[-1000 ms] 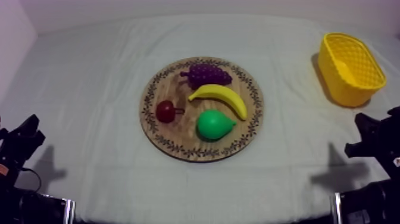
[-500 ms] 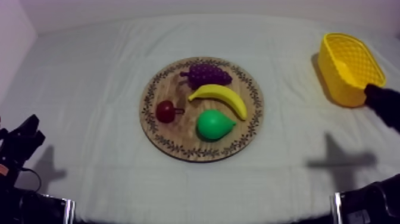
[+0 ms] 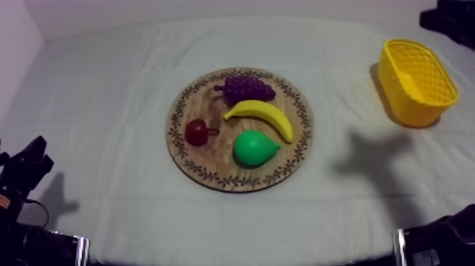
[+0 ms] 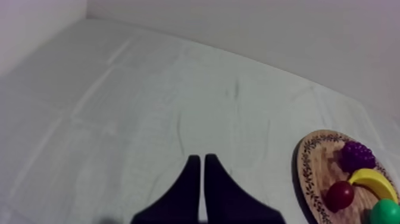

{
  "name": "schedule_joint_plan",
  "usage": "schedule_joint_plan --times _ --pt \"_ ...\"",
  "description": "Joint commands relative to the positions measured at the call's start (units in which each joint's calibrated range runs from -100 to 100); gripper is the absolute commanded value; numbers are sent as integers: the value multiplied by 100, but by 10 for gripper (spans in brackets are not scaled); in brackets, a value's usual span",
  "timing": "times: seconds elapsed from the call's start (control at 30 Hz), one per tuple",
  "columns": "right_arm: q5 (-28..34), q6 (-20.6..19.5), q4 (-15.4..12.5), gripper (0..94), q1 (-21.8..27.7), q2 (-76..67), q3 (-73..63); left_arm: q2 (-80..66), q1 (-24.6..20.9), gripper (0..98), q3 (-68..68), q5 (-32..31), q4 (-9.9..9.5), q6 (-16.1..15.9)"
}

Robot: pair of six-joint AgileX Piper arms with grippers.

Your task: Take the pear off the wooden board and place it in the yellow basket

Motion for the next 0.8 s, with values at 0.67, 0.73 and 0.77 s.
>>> schedule_joint_plan --times 0.67,0.73,0.77 --pt "934 2514 -636 143 -1249 2746 -945 -2 0 1 -5 1 -1 1" --pt "911 2813 -727 158 -1215 2902 -759 -2 0 1 -5 1 -1 1" --pt "931 2933 -745 164 -1205 2982 -698 -2 0 1 -5 1 -1 0"
